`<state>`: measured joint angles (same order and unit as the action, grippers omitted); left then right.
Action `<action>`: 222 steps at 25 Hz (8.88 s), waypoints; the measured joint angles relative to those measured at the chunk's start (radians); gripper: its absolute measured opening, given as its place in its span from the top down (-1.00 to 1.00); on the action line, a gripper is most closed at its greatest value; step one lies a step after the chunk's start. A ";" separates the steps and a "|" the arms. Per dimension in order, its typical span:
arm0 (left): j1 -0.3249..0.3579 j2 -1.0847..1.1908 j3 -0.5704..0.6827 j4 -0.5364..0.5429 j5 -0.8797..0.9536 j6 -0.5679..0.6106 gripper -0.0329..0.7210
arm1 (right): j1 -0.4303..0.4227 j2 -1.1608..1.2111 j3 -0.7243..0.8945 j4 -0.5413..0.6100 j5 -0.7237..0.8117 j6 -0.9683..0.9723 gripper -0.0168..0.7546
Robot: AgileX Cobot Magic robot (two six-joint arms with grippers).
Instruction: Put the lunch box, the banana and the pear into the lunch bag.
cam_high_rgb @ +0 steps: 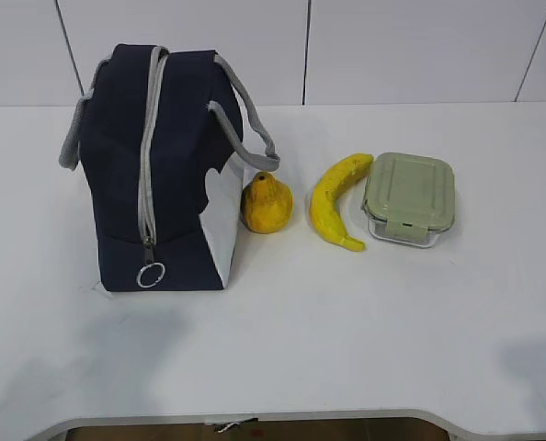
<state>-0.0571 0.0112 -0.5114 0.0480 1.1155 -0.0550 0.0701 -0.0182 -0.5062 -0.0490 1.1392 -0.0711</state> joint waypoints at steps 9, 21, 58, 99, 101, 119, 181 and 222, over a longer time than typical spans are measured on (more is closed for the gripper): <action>0.000 0.000 0.000 0.000 0.000 0.000 0.17 | 0.000 0.000 0.000 0.000 0.000 0.000 -0.38; 0.000 0.000 0.000 0.000 0.000 0.000 0.25 | 0.000 0.045 -0.057 0.107 -0.063 0.087 -0.38; 0.000 0.000 0.000 0.000 0.000 0.000 0.27 | -0.129 1.381 -0.431 0.942 -0.190 -0.410 -0.24; 0.000 0.000 0.000 0.000 0.000 0.000 0.27 | -0.456 1.951 -0.711 1.357 0.028 -0.872 -0.45; 0.000 0.000 0.000 0.000 0.000 0.000 0.27 | -0.456 1.983 -0.732 1.324 0.028 -0.852 -0.45; 0.000 0.000 0.000 -0.016 0.000 0.000 0.27 | -0.442 2.139 -0.738 1.395 0.029 -0.914 -0.43; 0.000 0.000 0.000 -0.038 0.000 0.000 0.27 | -0.319 2.276 -0.845 1.515 -0.025 -0.944 -0.15; 0.000 0.616 -0.358 -0.285 -0.058 0.055 0.27 | -0.186 1.781 -0.840 1.436 0.036 -0.713 -0.06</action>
<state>-0.0571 0.6272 -0.8697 -0.2367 1.0575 0.0000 -0.1157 1.7630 -1.3460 1.3867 1.1749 -0.7846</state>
